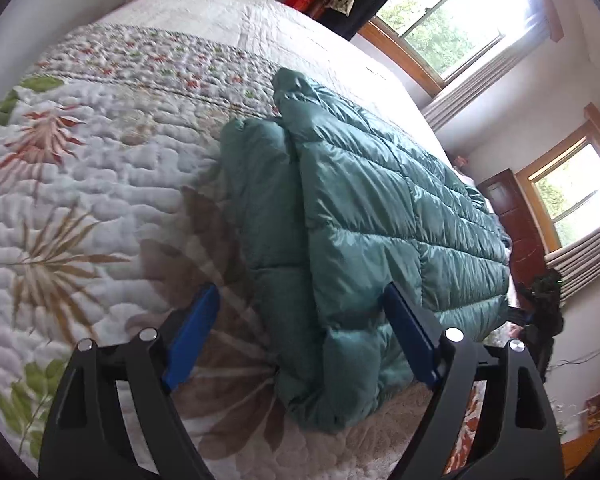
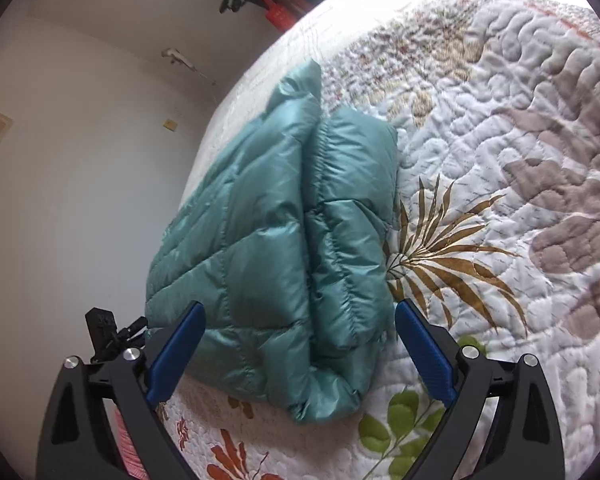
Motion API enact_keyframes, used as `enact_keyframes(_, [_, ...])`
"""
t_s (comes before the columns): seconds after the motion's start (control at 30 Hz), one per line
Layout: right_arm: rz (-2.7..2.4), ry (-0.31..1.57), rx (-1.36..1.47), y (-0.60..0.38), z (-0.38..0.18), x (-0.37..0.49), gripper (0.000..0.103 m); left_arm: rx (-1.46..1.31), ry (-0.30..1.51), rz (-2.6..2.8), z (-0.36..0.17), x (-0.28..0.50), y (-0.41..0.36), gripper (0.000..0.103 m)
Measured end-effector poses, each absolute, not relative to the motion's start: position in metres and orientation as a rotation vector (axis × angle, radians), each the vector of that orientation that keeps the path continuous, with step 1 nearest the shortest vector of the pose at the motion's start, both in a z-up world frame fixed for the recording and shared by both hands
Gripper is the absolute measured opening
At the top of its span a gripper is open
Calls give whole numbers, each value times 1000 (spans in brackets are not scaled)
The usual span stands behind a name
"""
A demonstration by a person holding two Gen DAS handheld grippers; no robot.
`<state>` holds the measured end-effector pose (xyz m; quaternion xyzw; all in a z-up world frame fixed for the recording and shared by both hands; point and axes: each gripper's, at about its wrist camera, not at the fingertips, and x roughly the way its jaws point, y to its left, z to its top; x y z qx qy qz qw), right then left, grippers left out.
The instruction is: Fold large clothes
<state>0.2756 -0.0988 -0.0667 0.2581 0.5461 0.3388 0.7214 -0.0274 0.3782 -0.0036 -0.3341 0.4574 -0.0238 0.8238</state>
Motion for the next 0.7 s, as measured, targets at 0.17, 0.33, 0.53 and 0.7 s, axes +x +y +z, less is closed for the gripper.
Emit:
enact_keyframes(0.17, [758,1253,616,-92,-91,298,98,-750,972,-103,-21,-3,377,83])
enact_keyframes(0.33, [788,1244,584,-70,-89,313,94,-843,981,-161,-37,18,373,85])
enact_keyframes(0.53, [806,1210,565,-42,-84,316,58,-800,969,-152,-31,23,358,47])
enact_keyframes(0.7, [820,1172,566,-44,-64,302,37,-783,947,-138,-14,9,343,30])
